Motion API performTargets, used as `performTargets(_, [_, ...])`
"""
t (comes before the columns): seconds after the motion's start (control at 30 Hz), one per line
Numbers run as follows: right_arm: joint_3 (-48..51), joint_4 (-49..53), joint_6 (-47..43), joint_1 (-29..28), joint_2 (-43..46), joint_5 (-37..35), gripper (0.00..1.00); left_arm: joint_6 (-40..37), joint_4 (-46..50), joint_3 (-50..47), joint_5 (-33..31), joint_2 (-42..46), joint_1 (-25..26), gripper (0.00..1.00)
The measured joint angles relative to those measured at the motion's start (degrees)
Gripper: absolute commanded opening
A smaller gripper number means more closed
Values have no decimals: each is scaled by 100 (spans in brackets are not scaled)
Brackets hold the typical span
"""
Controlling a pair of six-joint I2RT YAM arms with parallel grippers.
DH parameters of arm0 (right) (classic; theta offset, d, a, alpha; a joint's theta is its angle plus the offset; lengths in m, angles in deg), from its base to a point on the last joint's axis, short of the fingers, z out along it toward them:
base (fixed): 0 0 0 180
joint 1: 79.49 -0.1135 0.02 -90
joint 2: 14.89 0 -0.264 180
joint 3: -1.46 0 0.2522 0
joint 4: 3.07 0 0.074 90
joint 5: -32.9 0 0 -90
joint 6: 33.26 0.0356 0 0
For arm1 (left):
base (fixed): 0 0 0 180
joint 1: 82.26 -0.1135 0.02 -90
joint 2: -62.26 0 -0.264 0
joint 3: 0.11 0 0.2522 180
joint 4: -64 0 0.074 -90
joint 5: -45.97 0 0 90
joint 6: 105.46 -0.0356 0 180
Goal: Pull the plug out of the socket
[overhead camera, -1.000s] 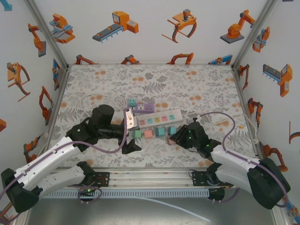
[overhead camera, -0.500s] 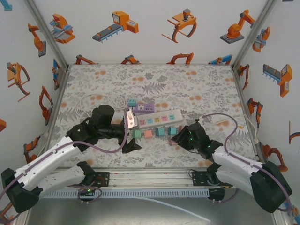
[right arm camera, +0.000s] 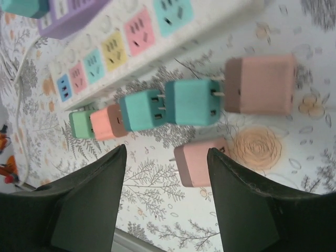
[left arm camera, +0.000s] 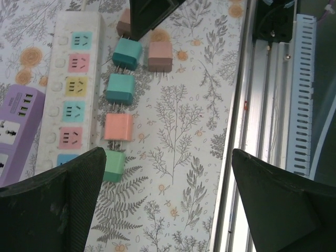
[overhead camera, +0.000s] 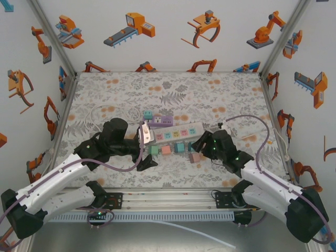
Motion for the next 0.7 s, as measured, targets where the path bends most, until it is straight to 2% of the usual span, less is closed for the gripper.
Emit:
performTargets(0.13, [-424, -212, -968, 0, -101, -125, 58, 129, -50, -39, -474, 72, 0, 97])
performTargets(0.33, [-920, -1185, -2924, -7, -761, 96, 56, 546, -289, -205, -1451, 240, -2, 97])
performTargets(0.5, [-1532, -1847, -4747, -96, -1611, 850, 58, 1008, -540, -267, -2151, 302, -162, 98])
performTargets(0.7, [-2850, -1773, -6116, -157, -2933, 2002, 60, 1816, -750, -264, -2562, 160, -986, 98])
